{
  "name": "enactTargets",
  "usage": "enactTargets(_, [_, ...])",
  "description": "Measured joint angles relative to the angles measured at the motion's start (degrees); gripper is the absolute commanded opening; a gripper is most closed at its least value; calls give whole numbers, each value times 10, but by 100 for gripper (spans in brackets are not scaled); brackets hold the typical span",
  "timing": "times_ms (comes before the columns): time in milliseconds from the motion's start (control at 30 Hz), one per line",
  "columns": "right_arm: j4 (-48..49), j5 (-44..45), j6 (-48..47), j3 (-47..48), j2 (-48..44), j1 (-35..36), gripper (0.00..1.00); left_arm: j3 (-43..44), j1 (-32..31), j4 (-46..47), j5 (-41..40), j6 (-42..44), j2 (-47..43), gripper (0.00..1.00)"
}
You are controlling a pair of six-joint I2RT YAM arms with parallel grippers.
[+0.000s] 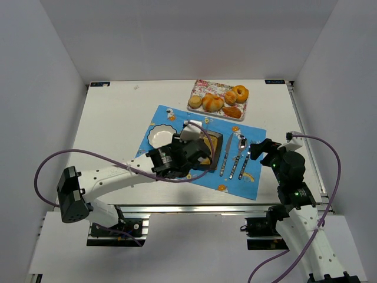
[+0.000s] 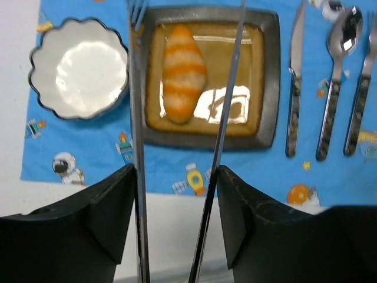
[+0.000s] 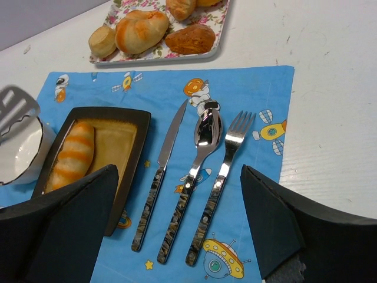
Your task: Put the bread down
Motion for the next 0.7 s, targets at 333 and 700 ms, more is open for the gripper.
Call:
enactTargets(333, [-1, 2, 0, 0, -4, 0, 89, 61, 202, 134, 103, 160, 54, 70])
enactTargets(700, [0, 15, 0, 0, 23, 0, 89, 229, 307, 166, 236, 276, 251, 66])
